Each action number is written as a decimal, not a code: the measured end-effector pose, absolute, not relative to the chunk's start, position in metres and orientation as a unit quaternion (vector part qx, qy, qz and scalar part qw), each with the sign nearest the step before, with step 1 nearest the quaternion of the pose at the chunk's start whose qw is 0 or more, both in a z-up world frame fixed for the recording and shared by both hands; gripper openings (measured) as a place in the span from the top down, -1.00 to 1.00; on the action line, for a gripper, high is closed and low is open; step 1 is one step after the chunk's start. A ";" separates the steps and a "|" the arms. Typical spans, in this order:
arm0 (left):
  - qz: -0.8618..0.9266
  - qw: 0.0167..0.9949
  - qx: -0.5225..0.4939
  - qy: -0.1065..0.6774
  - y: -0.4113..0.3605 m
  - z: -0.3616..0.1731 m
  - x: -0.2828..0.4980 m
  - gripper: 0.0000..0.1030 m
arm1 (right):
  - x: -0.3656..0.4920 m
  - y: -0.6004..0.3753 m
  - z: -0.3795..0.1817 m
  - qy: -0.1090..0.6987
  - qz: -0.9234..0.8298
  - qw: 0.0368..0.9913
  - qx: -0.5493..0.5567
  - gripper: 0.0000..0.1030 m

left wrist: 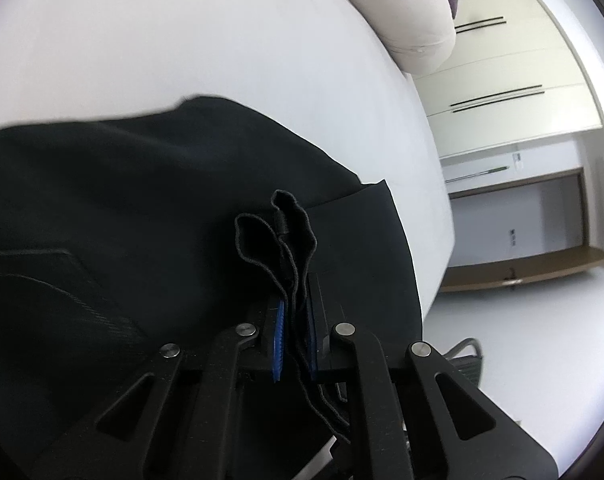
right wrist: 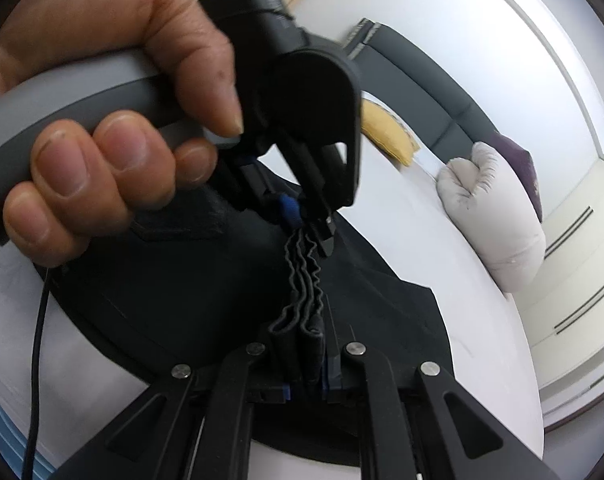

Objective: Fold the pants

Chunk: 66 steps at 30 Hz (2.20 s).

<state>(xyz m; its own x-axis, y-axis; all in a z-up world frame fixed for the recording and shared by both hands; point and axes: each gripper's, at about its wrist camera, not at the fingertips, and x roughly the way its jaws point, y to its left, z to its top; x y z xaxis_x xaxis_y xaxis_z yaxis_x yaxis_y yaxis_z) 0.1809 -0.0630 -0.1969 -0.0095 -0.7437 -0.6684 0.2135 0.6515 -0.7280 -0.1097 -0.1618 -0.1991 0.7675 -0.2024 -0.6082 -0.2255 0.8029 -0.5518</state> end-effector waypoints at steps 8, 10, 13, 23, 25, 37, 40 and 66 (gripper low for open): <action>-0.338 0.684 -0.202 0.614 -0.037 -0.196 0.178 0.86 | -0.093 -0.134 -0.202 0.353 0.033 0.881 -0.313 0.79; -0.333 0.684 -0.201 0.617 -0.034 -0.201 0.177 0.86 | -0.090 -0.130 -0.206 0.358 0.036 0.878 -0.314 0.79; -0.324 0.686 -0.197 0.621 -0.037 -0.208 0.176 0.86 | -0.081 -0.130 -0.209 0.369 0.041 0.875 -0.312 0.79; -0.315 0.682 -0.214 0.624 -0.022 -0.230 0.180 0.80 | -0.039 -0.153 -0.211 0.404 0.054 0.868 -0.284 0.58; -0.304 0.697 -0.201 0.618 -0.017 -0.222 0.177 0.78 | -0.043 -0.165 -0.205 0.410 0.062 0.871 -0.264 0.22; -0.306 0.804 -0.010 0.511 -0.069 -0.148 0.118 0.78 | -0.016 -0.372 -0.144 0.480 0.196 0.844 0.135 0.83; -0.303 0.789 0.011 0.534 -0.073 -0.169 0.113 0.78 | 0.026 -0.429 -0.148 0.477 0.228 0.818 0.226 0.84; -0.301 0.777 -0.021 0.553 -0.044 -0.215 0.098 0.79 | 0.027 -0.479 -0.260 0.536 0.261 0.699 0.395 1.00</action>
